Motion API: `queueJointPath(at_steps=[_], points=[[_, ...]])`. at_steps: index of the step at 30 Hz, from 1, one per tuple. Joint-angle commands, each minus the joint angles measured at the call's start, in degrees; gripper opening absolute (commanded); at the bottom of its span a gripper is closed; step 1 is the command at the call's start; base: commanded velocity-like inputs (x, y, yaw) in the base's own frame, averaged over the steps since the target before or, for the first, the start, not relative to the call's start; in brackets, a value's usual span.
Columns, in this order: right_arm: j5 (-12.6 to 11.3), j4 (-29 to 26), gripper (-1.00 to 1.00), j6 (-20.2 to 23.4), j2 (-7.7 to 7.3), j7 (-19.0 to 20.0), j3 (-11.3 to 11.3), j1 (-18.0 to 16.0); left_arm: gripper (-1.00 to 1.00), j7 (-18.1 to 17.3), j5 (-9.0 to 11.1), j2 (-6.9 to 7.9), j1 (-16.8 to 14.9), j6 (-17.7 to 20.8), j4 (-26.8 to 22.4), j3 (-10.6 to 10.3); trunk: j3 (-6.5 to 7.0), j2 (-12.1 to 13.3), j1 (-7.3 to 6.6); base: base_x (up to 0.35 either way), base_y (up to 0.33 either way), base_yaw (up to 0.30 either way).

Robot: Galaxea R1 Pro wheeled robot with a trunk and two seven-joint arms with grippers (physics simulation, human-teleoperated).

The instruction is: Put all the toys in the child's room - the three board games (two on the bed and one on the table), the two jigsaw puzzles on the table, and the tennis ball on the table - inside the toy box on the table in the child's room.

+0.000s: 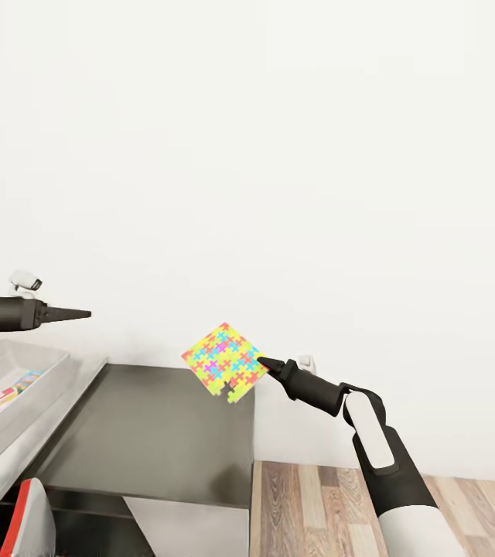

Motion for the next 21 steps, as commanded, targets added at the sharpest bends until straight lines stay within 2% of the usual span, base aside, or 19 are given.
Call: queueJointPath(at_steps=[1, 9, 12, 15, 17, 19, 20, 21], points=[[0.4, 0.0, -1.0, 0.4, 0.07, 0.4, -0.2, 0.0, 1.0, -0.1, 0.2, 0.54, -0.1, 0.3, 0.0, -0.2, -0.14, -0.1, 0.04, 0.0, 0.0, 0.28], [0.3, -0.3, -1.0, 0.6, 0.1, 0.3, 0.0, 0.0, 1.0, -0.4, 0.4, 5.21, 0.1, 0.3, 2.9, -0.6, -0.14, -0.1, 0.04, 0.0, 0.0, 0.29], [0.3, -0.3, -1.0, 0.7, 0.08, 0.4, 0.1, 0.0, 1.0, -1.6, 0.4, 6.01, 0.1, 0.3, 6.0, -0.6, -0.14, -0.1, 0.04, 0.0, 0.0, 0.292], [0.3, -0.3, -1.0, 0.7, 0.08, 0.4, 0.1, 0.0, 1.0, -2.5, 0.4, 6.22, 0.1, 0.3, 10.3, -0.6, -0.14, -0.1, 0.04, 0.0, 0.0, 0.292], [0.3, -0.3, -1.0, 0.7, 0.08, 0.4, 0.0, 0.0, 1.0, -2.8, 0.4, 6.3, 0.1, 0.3, 15.0, -0.5, -0.14, -0.1, 0.04, 0.0, 0.0, 0.292], [0.3, -0.3, -1.0, 0.7, 0.08, 0.5, -0.1, 0.0, 1.0, -3.1, 0.4, 6.42, 0.1, 0.3, 21.0, -0.5, -0.14, -0.1, 0.04, 0.0, 0.0, 0.286], [0.3, -0.3, -1.0, 0.8, 0.08, 0.5, -0.2, 0.0, 1.0, -3.7, 0.0, 6.44, 0.1, 0.1, 25.7, -0.5, -0.14, -0.1, 0.04, 0.0, 0.0, 0.273], [0.3, -0.3, -1.0, 0.8, 0.08, 0.5, -0.2, 0.0, 1.0, -4.0, -0.1, 6.43, 0.1, -0.2, 27.7, -0.5, -0.14, -0.1, 0.04, 0.0, 0.0, 0.27]])
